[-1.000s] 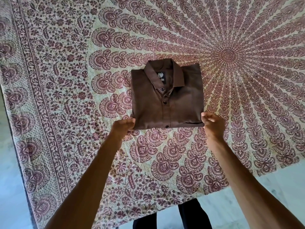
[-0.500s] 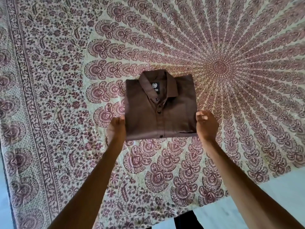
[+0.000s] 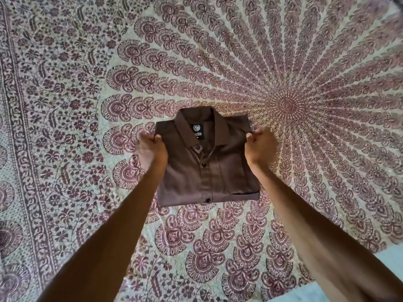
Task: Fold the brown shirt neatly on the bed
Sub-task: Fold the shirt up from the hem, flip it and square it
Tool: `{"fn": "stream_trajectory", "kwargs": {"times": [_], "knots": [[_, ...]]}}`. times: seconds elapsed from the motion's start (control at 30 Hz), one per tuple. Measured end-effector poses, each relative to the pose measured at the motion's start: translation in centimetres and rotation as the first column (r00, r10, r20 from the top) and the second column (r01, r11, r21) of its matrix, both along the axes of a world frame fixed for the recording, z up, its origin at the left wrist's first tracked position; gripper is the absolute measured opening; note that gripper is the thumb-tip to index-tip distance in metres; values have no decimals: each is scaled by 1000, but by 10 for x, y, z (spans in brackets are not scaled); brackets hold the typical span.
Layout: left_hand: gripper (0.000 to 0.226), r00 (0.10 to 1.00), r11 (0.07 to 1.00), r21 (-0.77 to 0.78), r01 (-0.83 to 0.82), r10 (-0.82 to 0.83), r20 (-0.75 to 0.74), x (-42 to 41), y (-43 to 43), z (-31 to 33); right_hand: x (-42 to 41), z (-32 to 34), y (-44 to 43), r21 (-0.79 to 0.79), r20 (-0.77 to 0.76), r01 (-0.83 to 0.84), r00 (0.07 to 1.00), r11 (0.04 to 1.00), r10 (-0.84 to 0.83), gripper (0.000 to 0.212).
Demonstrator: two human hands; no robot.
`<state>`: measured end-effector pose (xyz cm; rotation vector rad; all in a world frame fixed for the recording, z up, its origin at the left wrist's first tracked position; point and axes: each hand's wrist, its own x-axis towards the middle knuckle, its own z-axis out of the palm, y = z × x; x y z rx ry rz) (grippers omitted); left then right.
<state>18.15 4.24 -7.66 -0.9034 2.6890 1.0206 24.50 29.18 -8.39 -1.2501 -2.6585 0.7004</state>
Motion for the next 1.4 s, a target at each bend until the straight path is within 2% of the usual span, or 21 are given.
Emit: {"fn": "stream_trajectory", "kwargs": {"times": [0.07,0.13,0.2,0.27,0.33,0.4,0.47,0.53,0.6,0.7,0.77,0.87,0.93,1.0,1.03,1.1,1.17,1.2,1.27,1.33,1.4], "knots": [[53,994,985,-138,106,-110,-24,6,11,0,-3,-1,-1,209,-113,-131,981,969,157,22],[58,921,912,-238,334,-370,-122,13,20,-3,-9,-7,-4,282,-92,-350,917,894,388,35],[56,761,763,-340,550,-625,-173,19,22,-18,-11,-21,-5,182,105,-532,847,827,522,53],[60,698,684,-367,631,-706,-116,18,15,-38,-9,-36,1,68,264,-590,789,805,555,62],[62,710,676,-364,641,-702,-56,13,5,-52,-7,-47,6,61,318,-614,759,787,568,63],[63,741,706,-345,618,-671,-44,11,0,-50,-8,-43,5,77,330,-590,776,804,538,62],[65,834,816,-279,507,-546,-83,18,-1,-35,-3,-28,-1,101,259,-433,881,896,397,63],[67,950,939,-176,296,-308,-45,34,-6,-20,15,-14,-8,97,176,-233,961,968,213,60],[76,985,990,-63,128,-119,126,56,-14,-14,37,-4,-16,30,174,-129,977,991,122,60],[80,971,997,34,63,-69,230,74,-18,-6,54,-6,-21,-169,189,-67,977,983,99,56],[68,958,991,96,93,-115,261,64,-14,-5,46,-4,-16,-319,173,2,983,948,56,46],[73,948,960,274,56,-138,288,44,-7,-2,32,4,-5,-671,98,84,995,737,-23,19],[72,950,947,308,92,-176,256,38,-11,-3,31,10,-7,-752,62,55,998,657,-13,17],[70,937,909,398,127,-242,253,38,-23,-13,37,17,-17,-761,-18,-5,1000,649,-14,25],[77,932,864,497,81,-242,269,38,-29,-12,42,20,-22,-753,-63,-42,998,657,-9,29],[87,919,692,717,-83,-225,324,48,-45,-9,61,35,-37,-732,-127,-94,992,675,0,31],[63,906,529,838,-137,-275,322,71,-63,21,85,55,-56,-738,-176,-125,984,663,-11,23],[42,904,496,857,-139,-289,314,84,-72,35,99,64,-67,-749,-201,-150,980,646,-5,18],[21,915,525,842,-125,-267,302,116,-97,63,130,81,-97,-749,-247,-202,969,631,17,20],[26,949,598,798,-78,-200,243,151,-135,75,163,92,-131,-775,-260,-211,966,596,5,20],[47,971,648,759,-67,-132,198,186,-179,80,194,95,-168,-809,-256,-216,967,547,4,18]]}}
